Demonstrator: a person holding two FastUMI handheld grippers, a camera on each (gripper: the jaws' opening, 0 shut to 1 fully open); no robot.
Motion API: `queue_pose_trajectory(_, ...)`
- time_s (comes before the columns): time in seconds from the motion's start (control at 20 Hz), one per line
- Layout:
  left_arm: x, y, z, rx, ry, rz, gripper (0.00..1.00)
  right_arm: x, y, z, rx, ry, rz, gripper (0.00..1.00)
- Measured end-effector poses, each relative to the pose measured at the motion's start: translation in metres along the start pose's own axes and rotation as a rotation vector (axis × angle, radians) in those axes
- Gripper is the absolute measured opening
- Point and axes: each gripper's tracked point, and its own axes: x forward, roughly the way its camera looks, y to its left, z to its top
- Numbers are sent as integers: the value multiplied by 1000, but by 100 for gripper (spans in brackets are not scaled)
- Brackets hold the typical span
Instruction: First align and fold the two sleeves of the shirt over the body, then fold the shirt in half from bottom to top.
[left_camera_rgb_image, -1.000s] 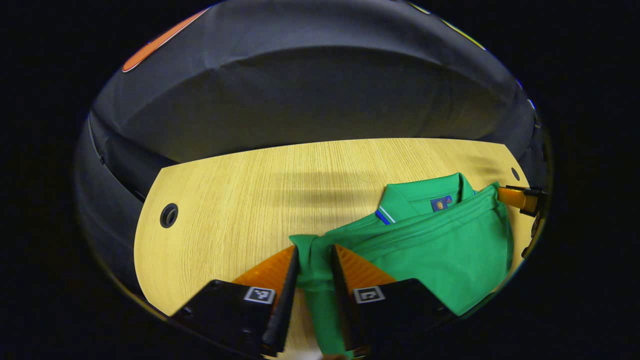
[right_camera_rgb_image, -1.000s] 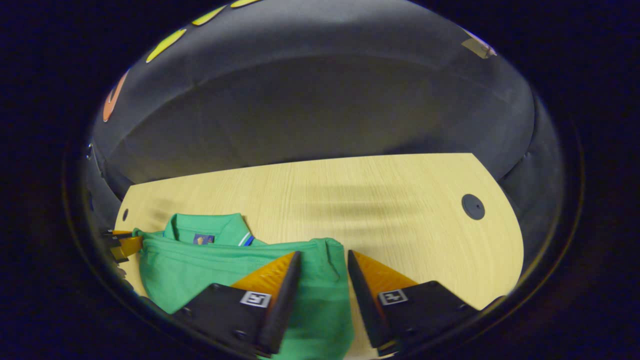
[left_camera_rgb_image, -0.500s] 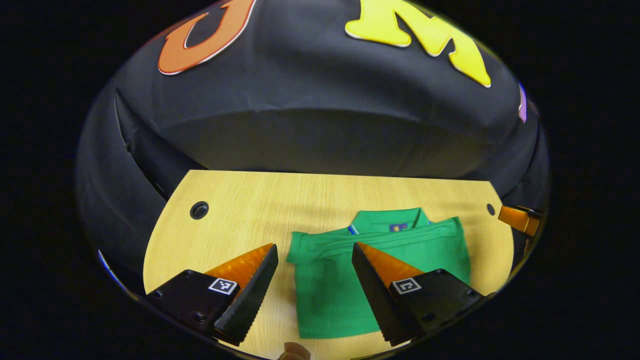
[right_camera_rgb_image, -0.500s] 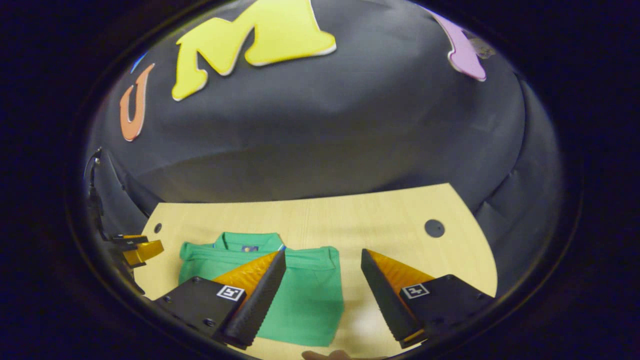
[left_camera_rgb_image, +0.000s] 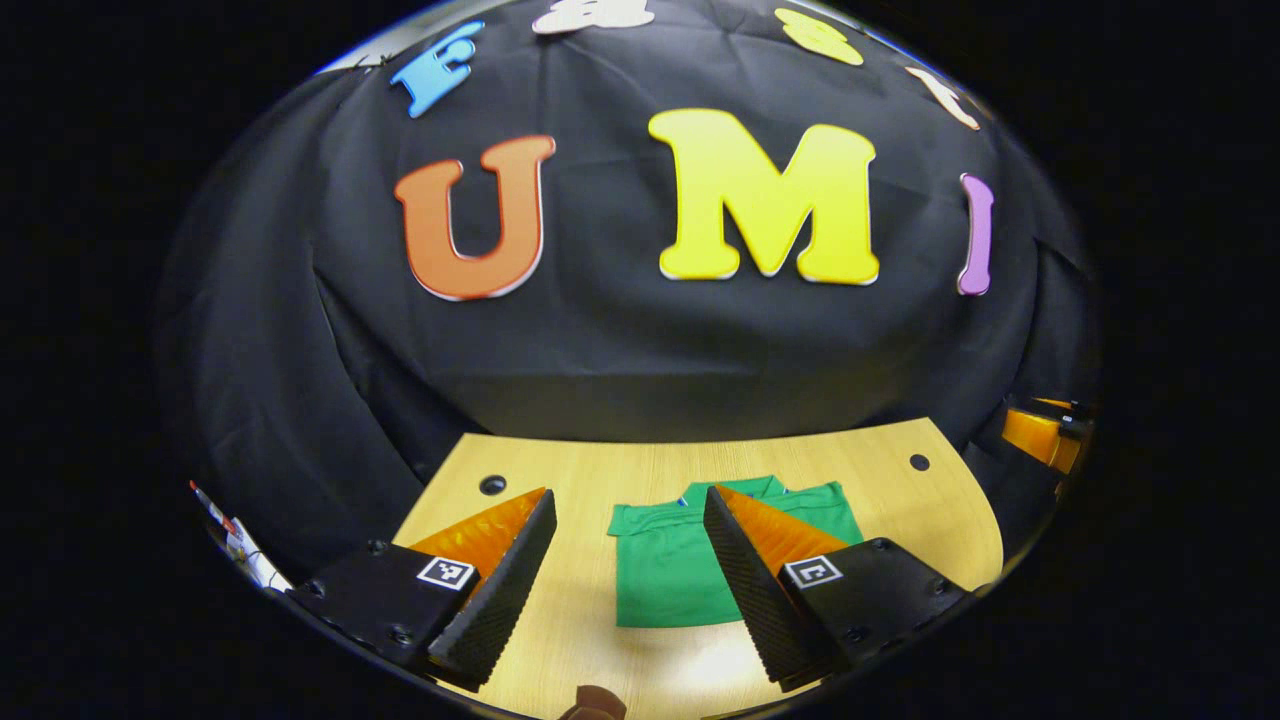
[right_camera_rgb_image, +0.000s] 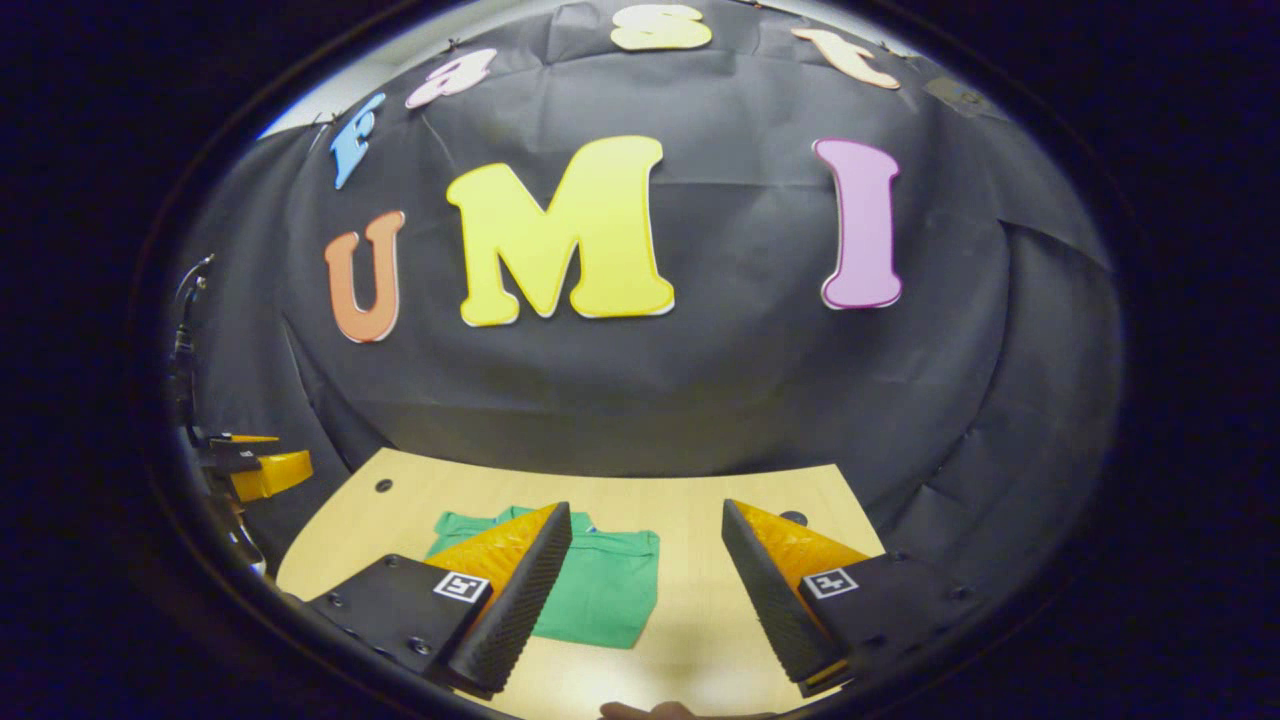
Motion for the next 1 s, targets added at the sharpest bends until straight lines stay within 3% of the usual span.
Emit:
queue_pose_trajectory(0.05,-21,-1,7,-2,-36,-2,96,-18,1,4,-4,-24,4,98)
queue_pose_trajectory(0.25,-92,0,10,35,-127,-22,96,-97,-3,27,-15,-154,-52,93)
queue_pose_trajectory(0.3,-105,-4,5,33,-129,-35,96,-116,-2,27,-14,-184,-68,97)
queue_pose_trajectory(0.4,-128,-12,-4,11,-140,-77,96,-146,3,21,-23,-222,-98,97)
queue_pose_trajectory(0.5,-146,-12,-16,5,-148,-72,96,-168,11,4,-34,-211,-126,93)
queue_pose_trajectory(0.65,-167,-19,-31,-20,-163,-112,96,-188,33,-21,-58,-206,-128,94)
queue_pose_trajectory(0.85,-180,-13,-33,4,-206,-95,96,-196,72,-47,-135,-186,-102,94)
queue_pose_trajectory(0.9,-182,-15,-34,5,-214,-105,89,-198,82,-46,-141,-192,-91,98)
queue_pose_trajectory(0.95,-183,-16,-36,5,-215,-110,100,-200,90,-44,-147,-201,-76,94)
queue_pose_trajectory(1.0,-184,-16,-37,4,-217,-114,96,-199,96,-42,-155,-209,-67,94)
